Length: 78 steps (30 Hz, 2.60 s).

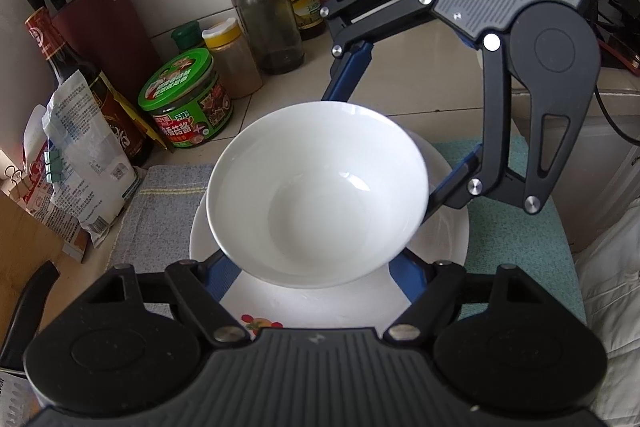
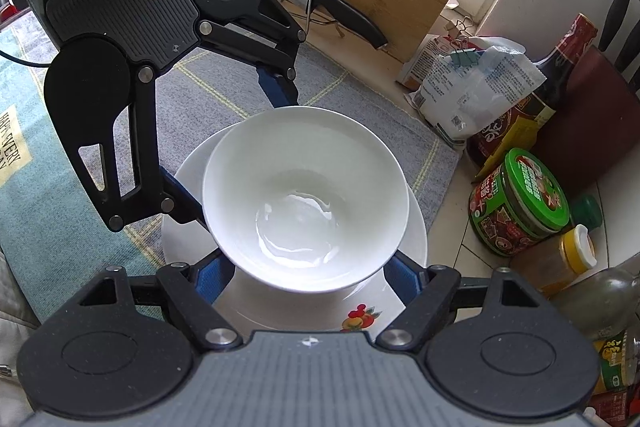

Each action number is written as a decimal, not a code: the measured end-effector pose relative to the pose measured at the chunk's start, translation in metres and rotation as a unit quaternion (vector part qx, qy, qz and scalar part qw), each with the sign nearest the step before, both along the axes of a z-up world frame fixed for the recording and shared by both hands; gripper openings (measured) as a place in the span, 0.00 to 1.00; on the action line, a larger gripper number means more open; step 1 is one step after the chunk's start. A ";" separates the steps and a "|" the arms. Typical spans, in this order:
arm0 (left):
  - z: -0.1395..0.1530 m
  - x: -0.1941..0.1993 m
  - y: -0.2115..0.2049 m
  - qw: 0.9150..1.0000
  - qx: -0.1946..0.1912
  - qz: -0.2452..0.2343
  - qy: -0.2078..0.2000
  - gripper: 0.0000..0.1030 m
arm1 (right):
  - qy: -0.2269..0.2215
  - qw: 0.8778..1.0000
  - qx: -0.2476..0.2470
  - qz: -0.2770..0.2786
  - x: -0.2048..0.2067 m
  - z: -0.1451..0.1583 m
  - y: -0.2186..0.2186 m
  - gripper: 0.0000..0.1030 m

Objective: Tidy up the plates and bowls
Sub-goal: 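Lower the white bowl onto the plate stack with both grippers, then lift the white bowl off the plates and set it on the towel beside them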

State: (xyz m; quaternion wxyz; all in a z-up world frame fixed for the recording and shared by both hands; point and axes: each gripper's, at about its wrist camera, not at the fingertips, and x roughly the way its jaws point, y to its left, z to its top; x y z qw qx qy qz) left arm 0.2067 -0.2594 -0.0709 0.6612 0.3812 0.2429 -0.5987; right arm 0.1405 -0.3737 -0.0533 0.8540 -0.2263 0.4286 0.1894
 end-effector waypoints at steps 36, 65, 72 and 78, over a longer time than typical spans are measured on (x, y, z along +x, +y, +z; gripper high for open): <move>0.003 -0.004 0.005 1.000 -0.013 0.002 -0.004 0.77 | -0.013 1.000 -0.009 0.004 -0.008 0.007 0.003 0.82; -0.012 -0.031 0.135 0.990 0.047 0.131 0.029 0.78 | 0.025 0.990 0.058 0.124 -0.004 -0.016 0.121 0.82; -0.029 -0.028 0.156 0.984 0.052 0.160 0.061 0.78 | 0.051 0.988 0.071 0.125 0.005 -0.035 0.135 0.83; -0.028 -0.034 0.164 0.984 0.040 0.168 0.051 0.86 | 0.039 0.988 0.092 0.121 0.005 -0.027 0.133 1.00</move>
